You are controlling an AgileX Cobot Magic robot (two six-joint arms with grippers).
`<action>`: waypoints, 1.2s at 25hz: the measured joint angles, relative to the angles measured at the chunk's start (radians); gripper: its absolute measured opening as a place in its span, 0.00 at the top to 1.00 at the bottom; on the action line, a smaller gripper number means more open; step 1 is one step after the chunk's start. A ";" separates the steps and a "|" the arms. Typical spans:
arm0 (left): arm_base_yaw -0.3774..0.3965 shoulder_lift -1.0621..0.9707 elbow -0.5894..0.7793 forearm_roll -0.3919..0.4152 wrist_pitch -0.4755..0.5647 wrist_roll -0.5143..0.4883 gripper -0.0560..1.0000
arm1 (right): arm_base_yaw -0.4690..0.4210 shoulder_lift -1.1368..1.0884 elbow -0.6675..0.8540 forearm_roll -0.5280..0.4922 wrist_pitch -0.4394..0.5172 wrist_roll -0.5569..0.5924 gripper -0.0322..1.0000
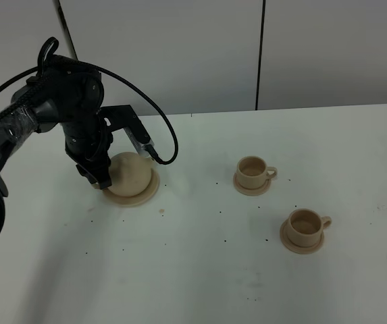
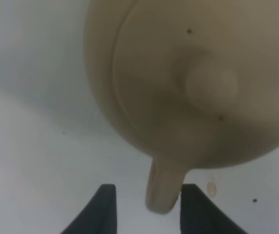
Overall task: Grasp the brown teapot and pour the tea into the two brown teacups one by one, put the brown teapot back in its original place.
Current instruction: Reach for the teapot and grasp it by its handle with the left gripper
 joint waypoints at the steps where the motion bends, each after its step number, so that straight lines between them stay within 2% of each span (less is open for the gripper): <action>1: 0.000 0.002 0.000 -0.009 -0.004 0.000 0.59 | 0.000 0.000 0.000 0.000 0.000 0.000 0.60; 30: 0.000 0.022 0.000 -0.040 -0.039 0.020 0.59 | 0.000 0.000 0.000 0.000 0.000 0.000 0.60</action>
